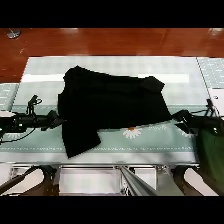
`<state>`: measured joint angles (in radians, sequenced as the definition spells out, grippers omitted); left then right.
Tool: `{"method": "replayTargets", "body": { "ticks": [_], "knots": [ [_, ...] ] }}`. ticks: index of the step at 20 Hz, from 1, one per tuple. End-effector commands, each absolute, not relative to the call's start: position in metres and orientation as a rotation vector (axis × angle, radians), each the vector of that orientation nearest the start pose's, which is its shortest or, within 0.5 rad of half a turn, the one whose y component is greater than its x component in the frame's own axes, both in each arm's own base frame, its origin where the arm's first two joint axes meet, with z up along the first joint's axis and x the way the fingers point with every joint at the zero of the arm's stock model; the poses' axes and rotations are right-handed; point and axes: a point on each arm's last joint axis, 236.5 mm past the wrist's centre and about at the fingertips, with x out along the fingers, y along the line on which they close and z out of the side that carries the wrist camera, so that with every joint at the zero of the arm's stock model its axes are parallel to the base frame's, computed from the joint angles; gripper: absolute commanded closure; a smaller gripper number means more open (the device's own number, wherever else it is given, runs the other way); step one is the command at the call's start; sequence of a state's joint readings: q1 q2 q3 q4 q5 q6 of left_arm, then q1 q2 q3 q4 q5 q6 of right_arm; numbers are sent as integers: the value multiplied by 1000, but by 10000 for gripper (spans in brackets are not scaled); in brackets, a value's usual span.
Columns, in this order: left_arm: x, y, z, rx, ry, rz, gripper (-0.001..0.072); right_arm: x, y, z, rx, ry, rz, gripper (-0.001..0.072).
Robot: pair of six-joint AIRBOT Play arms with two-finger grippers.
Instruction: Fold the shirts.
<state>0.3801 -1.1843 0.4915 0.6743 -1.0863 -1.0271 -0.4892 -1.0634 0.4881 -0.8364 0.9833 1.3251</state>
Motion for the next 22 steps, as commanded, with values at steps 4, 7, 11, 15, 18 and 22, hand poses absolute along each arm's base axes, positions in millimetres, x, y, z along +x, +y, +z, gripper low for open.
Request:
{"method": "replayTargets", "body": {
  "ticks": [4,7,11,15,18,22],
  "knots": [
    [270,-68,-86,-836,1314,-311,681,319,31,-110,889,1368,-15,94],
    [271,-69,-85,-840,1311,-311,681,338,53,-107,842,1386,45,256],
    [299,-69,-55,-879,1198,-336,681,339,65,-88,703,1447,146,682],
    [379,-60,99,-858,756,-449,681,402,45,36,528,1175,202,682],
    [399,-53,270,-733,373,-532,682,436,37,205,407,792,241,681],
    [365,-39,441,-357,0,-440,683,384,15,392,221,388,150,682]
  ]
}}
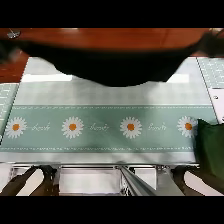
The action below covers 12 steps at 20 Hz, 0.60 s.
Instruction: Fold the shirts.
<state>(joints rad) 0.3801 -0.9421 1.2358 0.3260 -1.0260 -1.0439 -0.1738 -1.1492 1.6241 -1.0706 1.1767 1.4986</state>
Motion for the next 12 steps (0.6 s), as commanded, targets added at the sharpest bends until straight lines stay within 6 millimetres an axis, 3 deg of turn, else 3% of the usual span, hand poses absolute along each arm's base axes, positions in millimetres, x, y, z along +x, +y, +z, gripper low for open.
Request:
{"method": "replayTargets", "body": {
  "ticks": [1,3,5,9,12],
  "knots": [
    [352,-25,474,-302,-69,-351,683,361,9,420,184,330,114,682],
    [317,-16,515,-198,-134,-250,683,312,7,454,128,256,78,682],
    [277,-28,530,-109,-132,-222,683,265,9,469,101,218,55,681],
    [199,-51,547,15,-207,-158,683,186,15,468,60,216,24,681],
    [151,-49,549,121,-242,-41,683,147,12,467,41,197,-15,681]
  ]
}}
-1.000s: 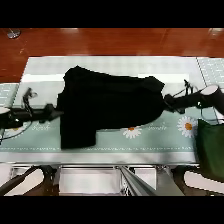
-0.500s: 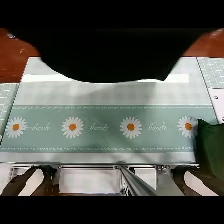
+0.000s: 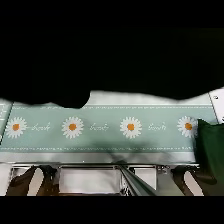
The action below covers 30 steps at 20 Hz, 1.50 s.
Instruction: Fold the shirts.
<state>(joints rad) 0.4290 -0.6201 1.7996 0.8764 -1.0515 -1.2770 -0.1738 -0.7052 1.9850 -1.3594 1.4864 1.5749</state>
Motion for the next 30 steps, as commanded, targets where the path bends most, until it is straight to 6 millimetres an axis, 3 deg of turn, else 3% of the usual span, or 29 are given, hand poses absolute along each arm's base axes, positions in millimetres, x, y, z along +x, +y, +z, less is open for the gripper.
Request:
{"method": "replayTargets", "body": {
  "ticks": [1,3,5,8,10,12,15,18,22,24,27,30],
  "knots": [
    [143,-45,546,132,-236,-8,683,140,9,467,37,188,-35,681],
    [142,-40,531,112,-174,16,683,136,7,464,40,199,-44,681],
    [154,-38,509,59,-94,-6,683,137,8,449,47,268,-40,681],
    [198,-33,442,-74,124,-69,683,158,14,415,73,411,2,681],
    [239,-38,388,-201,252,-163,683,191,23,375,107,545,63,681],
    [282,-29,336,-278,341,-200,682,239,24,336,122,623,109,681],
    [339,-14,256,-381,488,-198,682,321,18,260,200,741,127,681],
    [401,-23,212,-400,527,-220,682,393,9,179,265,861,123,682],
    [487,-31,154,-483,538,-162,681,477,6,94,395,952,124,681],
    [511,-36,114,-543,601,-148,681,510,11,67,468,982,148,681],
    [528,-41,59,-602,705,-133,681,547,20,44,554,999,185,681],
    [525,-51,19,-670,812,-139,681,557,24,22,583,1051,200,681]
  ]
}}
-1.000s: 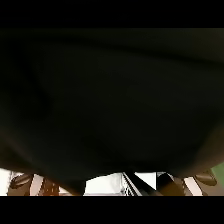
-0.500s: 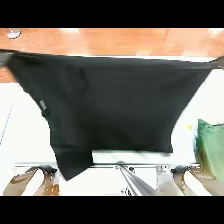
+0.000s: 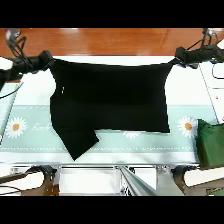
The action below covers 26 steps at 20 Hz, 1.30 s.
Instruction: Fold the shirts.
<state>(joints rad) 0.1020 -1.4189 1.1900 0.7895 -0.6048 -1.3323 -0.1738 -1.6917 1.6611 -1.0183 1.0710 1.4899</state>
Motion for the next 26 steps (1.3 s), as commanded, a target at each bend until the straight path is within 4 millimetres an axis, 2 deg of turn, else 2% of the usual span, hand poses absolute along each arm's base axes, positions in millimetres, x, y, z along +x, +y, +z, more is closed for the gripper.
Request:
{"method": "replayTargets", "body": {
  "ticks": [1,3,5,8,10,11,18,23,24,25,26],
  "knots": [
    [521,-53,14,-677,840,-147,681,554,22,18,581,1071,200,681],
    [513,-51,12,-690,881,-164,681,541,19,13,555,1121,218,681],
    [492,-60,9,-701,984,-227,681,522,22,9,527,1197,266,681],
    [461,-50,-11,-609,1119,-256,681,495,16,-3,453,1311,286,681],
    [450,-45,-23,-582,1179,-252,681,480,5,-17,400,1385,252,681],
    [444,-47,-29,-616,1217,-240,681,476,7,-23,392,1410,260,681],
    [410,-52,-77,-639,1438,-256,681,451,17,-59,416,1568,271,681],
    [408,-53,-83,-649,1461,-257,681,447,15,-75,416,1614,224,680],
    [408,-53,-83,-649,1462,-258,681,449,15,-75,417,1608,222,644],
    [408,-53,-83,-650,1462,-258,651,449,14,-75,424,1607,213,390],
    [406,-54,-82,-652,1470,-261,534,448,15,-74,428,1613,212,62]
  ]
}}
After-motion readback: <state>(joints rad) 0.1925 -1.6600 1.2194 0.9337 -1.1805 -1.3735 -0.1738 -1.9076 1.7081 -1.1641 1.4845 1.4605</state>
